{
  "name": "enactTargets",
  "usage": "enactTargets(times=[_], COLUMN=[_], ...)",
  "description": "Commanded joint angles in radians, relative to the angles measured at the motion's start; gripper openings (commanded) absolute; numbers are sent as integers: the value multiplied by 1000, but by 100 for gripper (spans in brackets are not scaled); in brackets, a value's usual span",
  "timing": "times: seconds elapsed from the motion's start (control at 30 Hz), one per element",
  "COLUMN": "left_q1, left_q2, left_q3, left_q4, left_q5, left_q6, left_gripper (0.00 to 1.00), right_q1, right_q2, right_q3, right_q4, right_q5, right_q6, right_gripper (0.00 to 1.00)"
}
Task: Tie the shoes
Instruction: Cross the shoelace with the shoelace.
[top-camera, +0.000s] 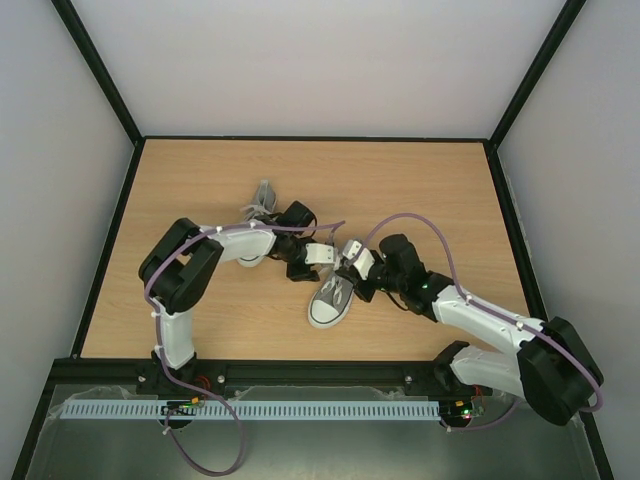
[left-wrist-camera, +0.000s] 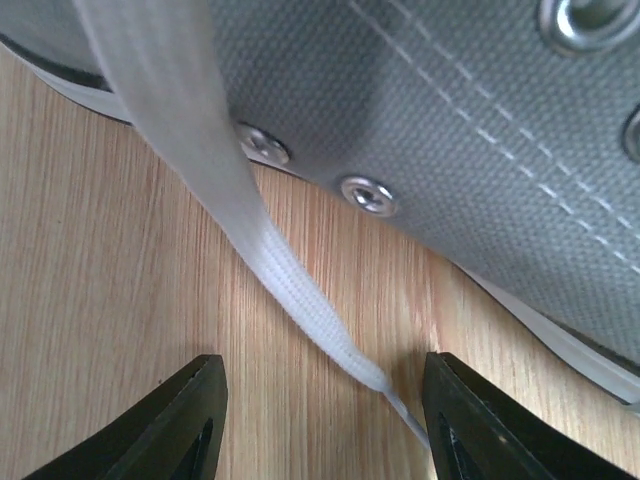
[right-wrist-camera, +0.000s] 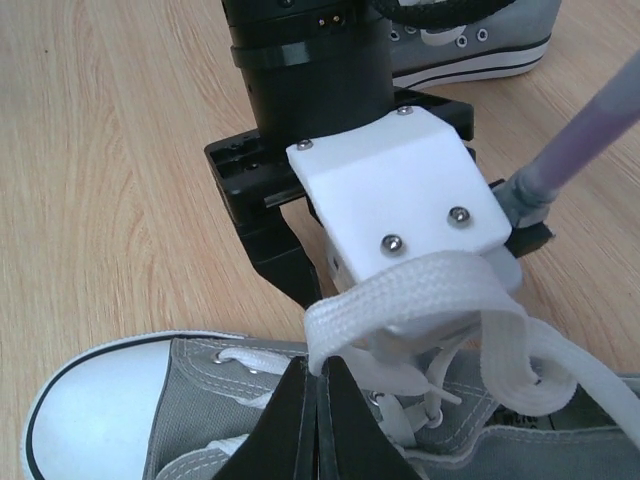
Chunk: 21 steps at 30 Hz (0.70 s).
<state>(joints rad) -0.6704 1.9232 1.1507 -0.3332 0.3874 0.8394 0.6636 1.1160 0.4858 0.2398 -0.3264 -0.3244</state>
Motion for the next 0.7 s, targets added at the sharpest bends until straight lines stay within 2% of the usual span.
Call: enactTargets(times=[0.0,0.07,0.23,0.27,0.47,0.57,0.67], left_q1=[-23,-29,-10,3,127,174,183], left_q2=[31,46,55,46,-21,-72,-119], left_q3=[-2,-21,-25,-22,42,35,17], left_q4=[-12,3,9,16,-2,-30,-56], left_q5=[-115,-143,-130,-115,54,142,155], left_q6=[85,106,100,79,-87,-84,-73], left_gripper=[54,46,5,3,2,2,2], right_q1=[5,5,5,5,4,1,-11], right_q2=[22,20,-1,-2,17,5,-68], right_q3=[42,44,67,78,190,209,187], right_q4=[-33,-34,-73,-87,-255,-319,-337], right_q5=[-30,-35,-42,-49,-100,-140,-186], right_q6=[36,45,65,74,249,383,558], right_gripper=[1,1,1,1,1,1,1])
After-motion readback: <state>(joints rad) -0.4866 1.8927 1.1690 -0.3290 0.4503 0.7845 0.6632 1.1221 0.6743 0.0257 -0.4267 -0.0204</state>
